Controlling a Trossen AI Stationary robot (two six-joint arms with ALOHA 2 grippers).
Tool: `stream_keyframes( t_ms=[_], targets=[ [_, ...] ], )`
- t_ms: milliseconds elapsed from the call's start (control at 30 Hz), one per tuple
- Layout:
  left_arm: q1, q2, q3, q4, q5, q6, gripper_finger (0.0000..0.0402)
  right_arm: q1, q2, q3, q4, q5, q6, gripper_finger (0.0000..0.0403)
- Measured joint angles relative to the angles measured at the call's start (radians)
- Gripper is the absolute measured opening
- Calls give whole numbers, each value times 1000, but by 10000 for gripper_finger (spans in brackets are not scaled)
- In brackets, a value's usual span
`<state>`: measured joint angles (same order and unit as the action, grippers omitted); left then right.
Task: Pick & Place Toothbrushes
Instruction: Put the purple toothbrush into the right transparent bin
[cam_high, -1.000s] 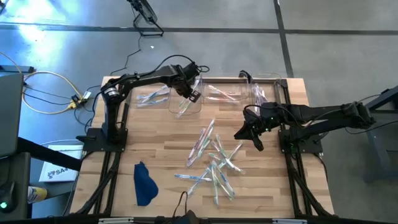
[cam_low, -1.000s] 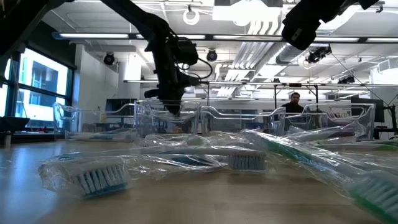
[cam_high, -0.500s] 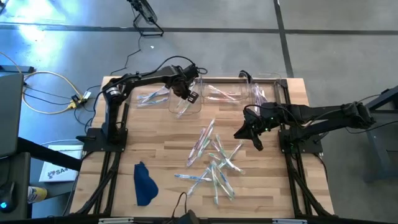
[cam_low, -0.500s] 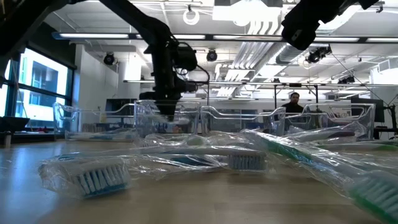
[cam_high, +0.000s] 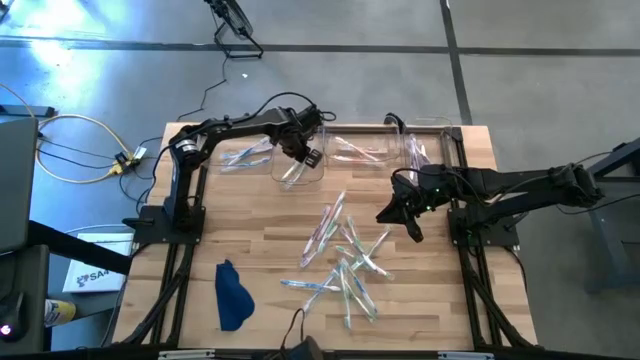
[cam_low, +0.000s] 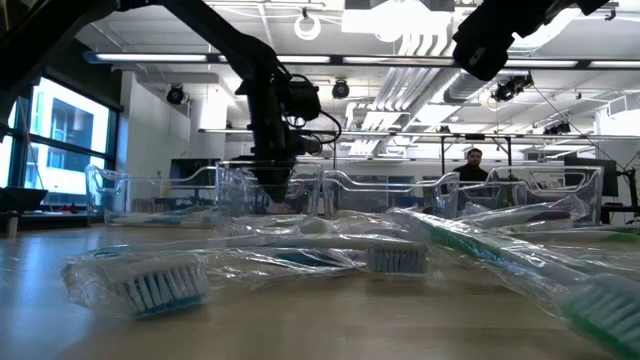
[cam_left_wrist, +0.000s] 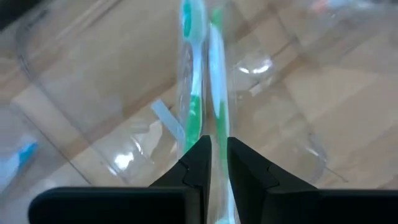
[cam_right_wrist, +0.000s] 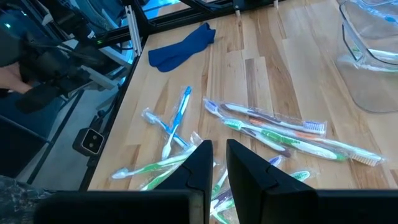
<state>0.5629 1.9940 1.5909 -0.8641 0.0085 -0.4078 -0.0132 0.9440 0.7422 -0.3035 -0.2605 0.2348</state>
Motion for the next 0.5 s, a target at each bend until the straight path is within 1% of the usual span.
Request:
stream_keyframes(
  t_ms=[100, 167, 333, 400, 500],
  targets=[
    [0, -1, 0, 34, 20, 24, 49, 0, 0, 0, 0, 0, 0, 39],
    [6, -1, 0, 49, 58, 45, 49, 0, 0, 0, 0, 0, 0, 39],
    [34, -13, 0, 53, 185, 79, 49, 0, 0, 0, 0, 0, 0, 39],
    [44, -14, 0, 51, 245, 125, 49, 0, 0, 0, 1, 0, 0, 39],
    [46, -31, 0, 52, 238, 180, 49, 0, 0, 0, 1, 0, 0, 39]
  ],
)
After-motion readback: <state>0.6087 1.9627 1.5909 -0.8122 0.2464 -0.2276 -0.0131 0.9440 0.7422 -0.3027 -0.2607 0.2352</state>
